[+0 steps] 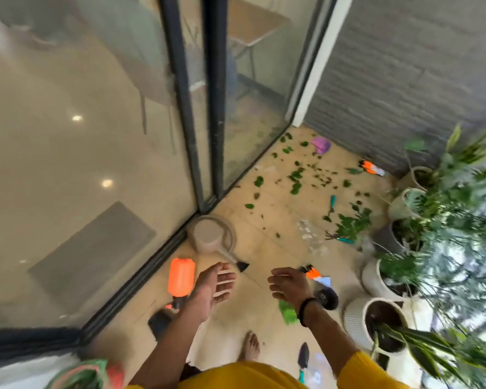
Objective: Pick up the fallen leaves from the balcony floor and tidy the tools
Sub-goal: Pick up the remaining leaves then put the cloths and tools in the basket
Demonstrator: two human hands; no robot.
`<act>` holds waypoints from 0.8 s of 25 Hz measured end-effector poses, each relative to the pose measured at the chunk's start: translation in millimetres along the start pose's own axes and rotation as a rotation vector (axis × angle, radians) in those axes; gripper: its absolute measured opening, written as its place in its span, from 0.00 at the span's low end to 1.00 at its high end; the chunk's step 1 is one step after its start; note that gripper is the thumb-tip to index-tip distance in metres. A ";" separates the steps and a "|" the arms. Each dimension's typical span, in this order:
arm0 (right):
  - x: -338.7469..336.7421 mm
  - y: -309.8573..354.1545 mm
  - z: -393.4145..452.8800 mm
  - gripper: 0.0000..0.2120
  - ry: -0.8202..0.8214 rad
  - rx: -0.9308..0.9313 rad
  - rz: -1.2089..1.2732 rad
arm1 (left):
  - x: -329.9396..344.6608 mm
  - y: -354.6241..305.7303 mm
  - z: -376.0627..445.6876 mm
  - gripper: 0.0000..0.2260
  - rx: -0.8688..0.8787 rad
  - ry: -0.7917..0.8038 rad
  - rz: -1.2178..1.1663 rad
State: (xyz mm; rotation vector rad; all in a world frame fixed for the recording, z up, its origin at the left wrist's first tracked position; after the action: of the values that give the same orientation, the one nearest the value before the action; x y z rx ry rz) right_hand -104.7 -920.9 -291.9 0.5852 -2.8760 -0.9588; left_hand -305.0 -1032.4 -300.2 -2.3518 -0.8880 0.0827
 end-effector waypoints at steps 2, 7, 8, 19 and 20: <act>-49.8 22.1 15.2 0.06 -0.033 -0.006 0.062 | 63.6 -15.6 13.5 0.10 -0.007 0.021 0.052; -129.9 77.0 56.7 0.07 -0.082 -0.005 0.152 | 171.6 -60.0 54.5 0.10 0.018 0.045 0.135; -137.7 86.2 67.0 0.07 -0.083 -0.001 0.167 | 182.7 -68.2 65.8 0.11 0.019 0.045 0.146; -224.1 242.7 244.6 0.08 -0.108 0.056 0.110 | 313.0 -188.6 243.9 0.12 -0.044 -0.051 0.044; -224.9 258.0 260.8 0.09 -0.081 0.078 0.112 | 319.9 -198.8 254.8 0.12 -0.053 -0.069 0.020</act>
State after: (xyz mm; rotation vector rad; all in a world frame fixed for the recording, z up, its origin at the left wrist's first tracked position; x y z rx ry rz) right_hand -26.8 -499.9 -335.1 0.3940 -2.9921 -0.8781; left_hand -239.8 -584.6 -344.6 -2.4197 -0.9107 0.1514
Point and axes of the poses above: each hand's wrist, its own z-axis towards the middle knuckle, its own x-axis out of the palm, y = z × x, the point moved 7 cm from there along z, towards the middle knuckle, and after that the axes turned 5 degrees about x, right-handed, at the moved point
